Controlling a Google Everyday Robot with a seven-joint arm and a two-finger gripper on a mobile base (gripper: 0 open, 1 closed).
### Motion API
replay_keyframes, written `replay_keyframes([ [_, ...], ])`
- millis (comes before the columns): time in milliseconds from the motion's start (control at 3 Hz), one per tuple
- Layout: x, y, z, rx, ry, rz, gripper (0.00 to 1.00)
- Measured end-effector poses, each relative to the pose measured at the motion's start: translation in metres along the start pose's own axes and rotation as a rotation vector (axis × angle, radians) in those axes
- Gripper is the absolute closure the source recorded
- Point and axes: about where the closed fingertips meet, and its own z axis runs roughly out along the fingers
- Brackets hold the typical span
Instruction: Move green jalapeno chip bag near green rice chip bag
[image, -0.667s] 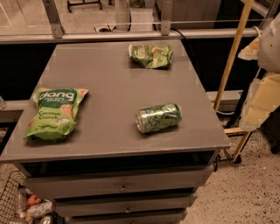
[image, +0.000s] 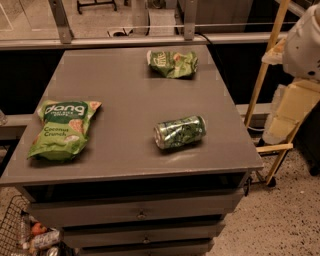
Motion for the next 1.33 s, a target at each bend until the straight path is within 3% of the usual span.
replay_keyframes([
  [333, -0.059, -0.032, 0.019, 0.007, -0.055, -0.086, 0.0],
  [667, -0.141, -0.069, 0.05, 0.029, -0.14, -0.141, 0.0],
  [1000, -0.203, -0.095, 0.079, 0.087, -0.207, -0.113, 0.0],
  [1333, -0.215, -0.101, 0.081, 0.109, -0.23, -0.093, 0.0],
])
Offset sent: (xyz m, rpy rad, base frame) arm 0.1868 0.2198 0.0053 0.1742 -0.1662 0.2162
